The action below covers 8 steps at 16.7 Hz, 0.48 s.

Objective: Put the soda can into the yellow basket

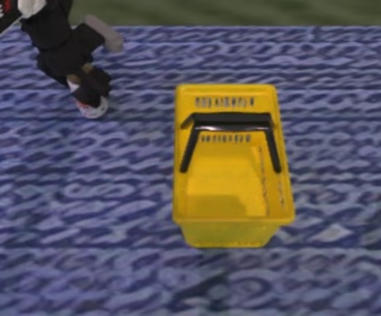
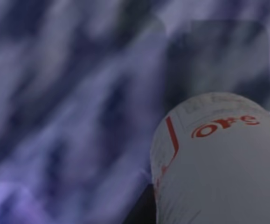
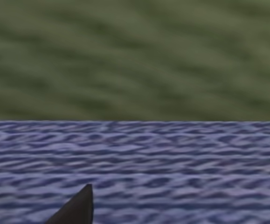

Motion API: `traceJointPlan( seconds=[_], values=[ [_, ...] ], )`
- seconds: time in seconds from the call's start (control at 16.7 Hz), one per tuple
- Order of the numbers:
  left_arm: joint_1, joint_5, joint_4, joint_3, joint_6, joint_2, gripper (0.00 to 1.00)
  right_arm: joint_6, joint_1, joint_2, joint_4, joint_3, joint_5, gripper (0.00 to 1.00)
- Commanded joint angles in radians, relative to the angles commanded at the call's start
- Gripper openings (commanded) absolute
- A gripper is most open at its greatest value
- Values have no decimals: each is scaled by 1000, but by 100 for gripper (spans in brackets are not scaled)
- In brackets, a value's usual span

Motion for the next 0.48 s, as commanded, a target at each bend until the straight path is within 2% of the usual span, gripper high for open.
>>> traceJointPlan(
  seconds=[0.24, 0.48],
  values=[
    [-23, 172, 274, -128, -87, -58, 0, 0, 0, 0, 0, 0, 0, 100],
    [-53, 405, 671, -307, -208, -140, 0, 0, 0, 0, 0, 0, 0, 100]
  ],
)
